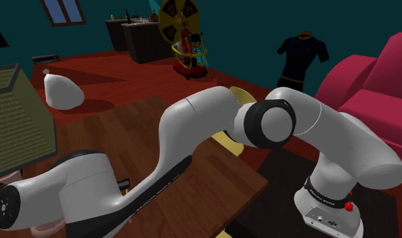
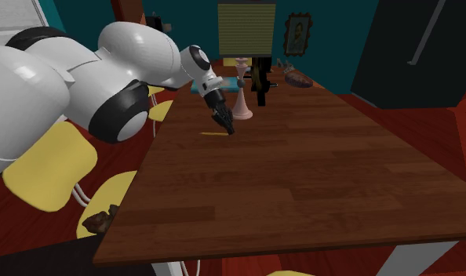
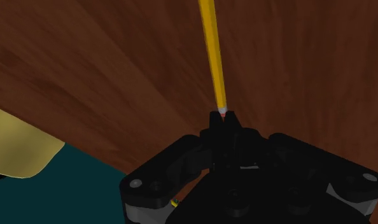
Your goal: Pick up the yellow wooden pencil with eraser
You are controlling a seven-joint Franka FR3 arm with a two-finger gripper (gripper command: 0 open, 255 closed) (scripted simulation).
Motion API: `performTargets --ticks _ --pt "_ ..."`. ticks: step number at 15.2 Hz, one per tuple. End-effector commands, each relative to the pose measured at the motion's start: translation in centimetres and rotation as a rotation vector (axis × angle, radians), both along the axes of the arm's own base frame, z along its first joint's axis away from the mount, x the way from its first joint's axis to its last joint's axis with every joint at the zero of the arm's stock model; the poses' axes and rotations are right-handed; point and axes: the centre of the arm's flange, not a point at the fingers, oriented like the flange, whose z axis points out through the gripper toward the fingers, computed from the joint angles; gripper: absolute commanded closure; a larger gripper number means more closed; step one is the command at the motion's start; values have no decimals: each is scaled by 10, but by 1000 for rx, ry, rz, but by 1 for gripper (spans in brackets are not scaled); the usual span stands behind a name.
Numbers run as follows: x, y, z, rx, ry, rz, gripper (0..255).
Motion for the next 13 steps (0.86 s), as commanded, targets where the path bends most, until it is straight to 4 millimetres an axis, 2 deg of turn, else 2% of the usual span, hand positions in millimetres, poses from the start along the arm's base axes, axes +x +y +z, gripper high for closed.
performTargets --ticks 1,11,13 --pt "0 0 11 0 0 0 255" --pt "0 0 64 0 0 0 255" --pt "0 0 65 0 0 0 255"
